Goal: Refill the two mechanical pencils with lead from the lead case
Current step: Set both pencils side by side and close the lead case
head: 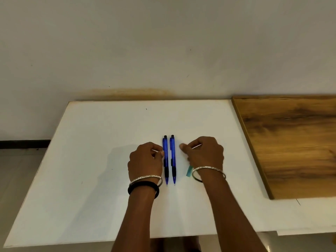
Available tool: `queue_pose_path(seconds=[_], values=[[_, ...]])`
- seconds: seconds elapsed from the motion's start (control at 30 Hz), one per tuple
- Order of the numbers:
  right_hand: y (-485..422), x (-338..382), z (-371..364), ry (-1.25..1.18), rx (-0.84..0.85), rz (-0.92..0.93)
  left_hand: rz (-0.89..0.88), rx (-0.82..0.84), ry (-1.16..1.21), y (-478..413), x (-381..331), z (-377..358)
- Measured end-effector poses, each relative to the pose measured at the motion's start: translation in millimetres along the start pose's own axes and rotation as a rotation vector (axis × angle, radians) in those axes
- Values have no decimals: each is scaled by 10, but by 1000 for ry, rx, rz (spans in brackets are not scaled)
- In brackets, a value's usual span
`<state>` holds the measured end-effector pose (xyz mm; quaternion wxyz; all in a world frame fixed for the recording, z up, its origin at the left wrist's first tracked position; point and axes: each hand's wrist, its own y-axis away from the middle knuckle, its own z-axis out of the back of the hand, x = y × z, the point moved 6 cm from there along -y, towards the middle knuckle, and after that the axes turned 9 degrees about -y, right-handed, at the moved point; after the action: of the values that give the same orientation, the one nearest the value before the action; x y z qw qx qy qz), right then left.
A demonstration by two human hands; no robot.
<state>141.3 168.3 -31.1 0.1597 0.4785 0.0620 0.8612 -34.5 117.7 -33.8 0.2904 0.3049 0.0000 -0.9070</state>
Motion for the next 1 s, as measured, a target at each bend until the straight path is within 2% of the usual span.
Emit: queue_pose_path(seconds=[0.2,0.37,0.63,0.8,1.0], values=[[-179,-174,412,-2,-141,-19,-79,11,46,44,-151,-71],[-210,-227,386,28,-72,1,-165,121,-108,172,-349,-305],[-247,-194,362,75,-16,128,-224,125,-392,287,-530,-502],[-225,-153,290,91,75,210,-192,156,-417,294,-528,-566],[-224,-139,262,126,128,269,-165,135,-318,261,-516,-461]])
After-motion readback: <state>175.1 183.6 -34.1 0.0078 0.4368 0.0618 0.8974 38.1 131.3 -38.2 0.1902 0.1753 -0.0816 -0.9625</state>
